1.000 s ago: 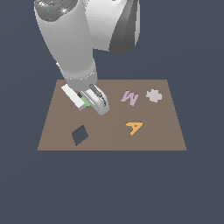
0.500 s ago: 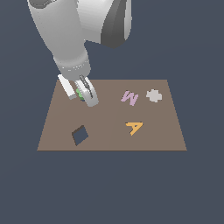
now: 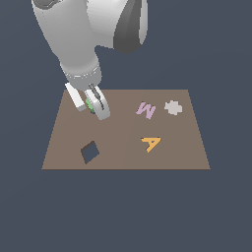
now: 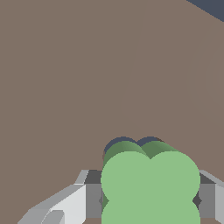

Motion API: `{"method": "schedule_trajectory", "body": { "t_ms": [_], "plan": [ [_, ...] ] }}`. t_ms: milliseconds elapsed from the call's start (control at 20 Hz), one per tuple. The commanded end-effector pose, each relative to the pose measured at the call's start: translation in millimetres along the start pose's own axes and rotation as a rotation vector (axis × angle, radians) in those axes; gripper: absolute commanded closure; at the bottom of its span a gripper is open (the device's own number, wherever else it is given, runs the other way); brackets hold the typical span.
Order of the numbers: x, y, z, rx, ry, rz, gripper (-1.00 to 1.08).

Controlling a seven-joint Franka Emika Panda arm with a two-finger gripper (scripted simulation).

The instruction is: Insert a designated object into the corresponding slot on a board.

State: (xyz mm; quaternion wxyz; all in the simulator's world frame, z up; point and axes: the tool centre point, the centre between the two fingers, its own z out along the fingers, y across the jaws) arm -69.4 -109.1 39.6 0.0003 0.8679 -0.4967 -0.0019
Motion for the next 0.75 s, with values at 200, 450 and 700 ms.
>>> {"method": "schedule_trajectory", "body": {
  "t_ms": [200, 450, 700],
  "plan": [
    [-0.1, -0.7, 9.2, 0.0, 0.0, -0.002, 1.08],
    [-0.1, -0.7, 9.2, 0.0, 0.0, -0.002, -0.92],
    [-0.1, -0.7, 9.2, 0.0, 0.0, -0.002, -0.92]
  ]
}}
